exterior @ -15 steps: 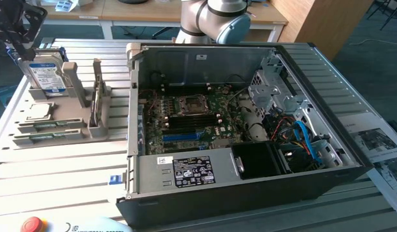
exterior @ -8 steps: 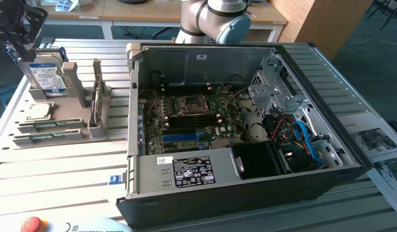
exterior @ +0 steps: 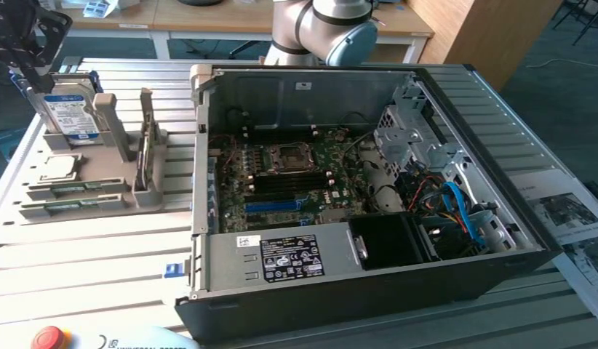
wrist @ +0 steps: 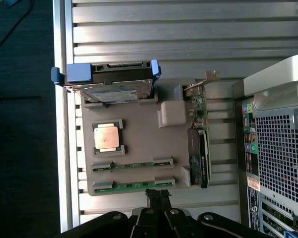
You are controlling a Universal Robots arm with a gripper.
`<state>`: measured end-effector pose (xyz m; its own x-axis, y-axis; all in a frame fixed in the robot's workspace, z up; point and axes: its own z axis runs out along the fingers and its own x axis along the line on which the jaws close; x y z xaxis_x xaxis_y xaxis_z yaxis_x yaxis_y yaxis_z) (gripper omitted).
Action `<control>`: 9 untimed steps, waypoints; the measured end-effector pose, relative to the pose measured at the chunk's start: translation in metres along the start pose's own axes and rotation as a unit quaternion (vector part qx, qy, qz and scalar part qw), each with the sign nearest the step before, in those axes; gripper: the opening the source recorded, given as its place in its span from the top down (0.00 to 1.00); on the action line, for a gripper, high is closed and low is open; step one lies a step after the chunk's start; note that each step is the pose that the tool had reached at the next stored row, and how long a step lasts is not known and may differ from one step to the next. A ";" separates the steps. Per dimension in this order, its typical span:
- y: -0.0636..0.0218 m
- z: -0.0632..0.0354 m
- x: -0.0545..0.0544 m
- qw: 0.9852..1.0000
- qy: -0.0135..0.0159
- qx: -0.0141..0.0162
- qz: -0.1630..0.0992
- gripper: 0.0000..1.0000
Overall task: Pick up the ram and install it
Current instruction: 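Pick up the ram and move it above insertion slot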
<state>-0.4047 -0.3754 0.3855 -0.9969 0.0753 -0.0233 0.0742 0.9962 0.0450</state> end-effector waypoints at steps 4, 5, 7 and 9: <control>0.0000 0.0000 0.000 1.000 0.000 0.000 0.000 0.89; 0.0000 0.0000 0.000 1.000 0.000 0.000 0.000 0.89; 0.0000 0.0000 0.000 1.000 0.000 0.000 0.000 0.89; 0.0000 0.0000 0.000 1.000 0.000 0.000 -0.003 0.89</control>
<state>-0.4047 -0.3753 0.3855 -0.9973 0.0702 -0.0233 0.0691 0.9966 0.0450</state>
